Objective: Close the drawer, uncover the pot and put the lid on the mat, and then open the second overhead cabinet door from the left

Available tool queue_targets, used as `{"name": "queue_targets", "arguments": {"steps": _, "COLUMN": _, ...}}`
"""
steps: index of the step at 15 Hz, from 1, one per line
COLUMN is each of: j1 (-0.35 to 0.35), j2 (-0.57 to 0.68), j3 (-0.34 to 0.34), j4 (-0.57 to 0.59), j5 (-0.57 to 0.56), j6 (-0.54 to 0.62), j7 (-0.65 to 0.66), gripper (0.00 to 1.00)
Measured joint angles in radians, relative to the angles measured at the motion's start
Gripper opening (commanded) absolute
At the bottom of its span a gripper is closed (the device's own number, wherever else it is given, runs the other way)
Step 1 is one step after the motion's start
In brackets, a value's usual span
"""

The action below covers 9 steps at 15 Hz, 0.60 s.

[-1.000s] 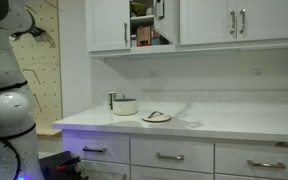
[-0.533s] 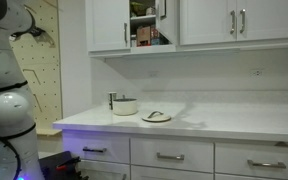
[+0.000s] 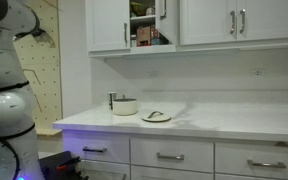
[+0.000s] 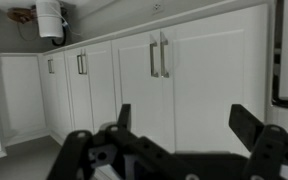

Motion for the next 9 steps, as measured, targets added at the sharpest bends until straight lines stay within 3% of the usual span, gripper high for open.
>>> {"name": "queue_targets", "arguments": {"steps": 4, "j1": -0.037, "j2": 0.041, "j3": 0.000, "j4": 0.104, "j5": -0.215, "j6": -0.067, "j7": 0.077, "gripper": 1.00}}
{"name": "queue_targets", "arguments": {"steps": 7, "j1": -0.063, "j2": 0.059, "j3": 0.000, "j4": 0.208, "j5": -0.379, "j6": -0.252, "j7": 0.113, "gripper": 1.00}}
{"name": "queue_targets", "arguments": {"steps": 9, "j1": -0.075, "j2": 0.061, "j3": -0.001, "j4": 0.277, "j5": -0.413, "j6": -0.400, "j7": 0.111, "gripper": 1.00}}
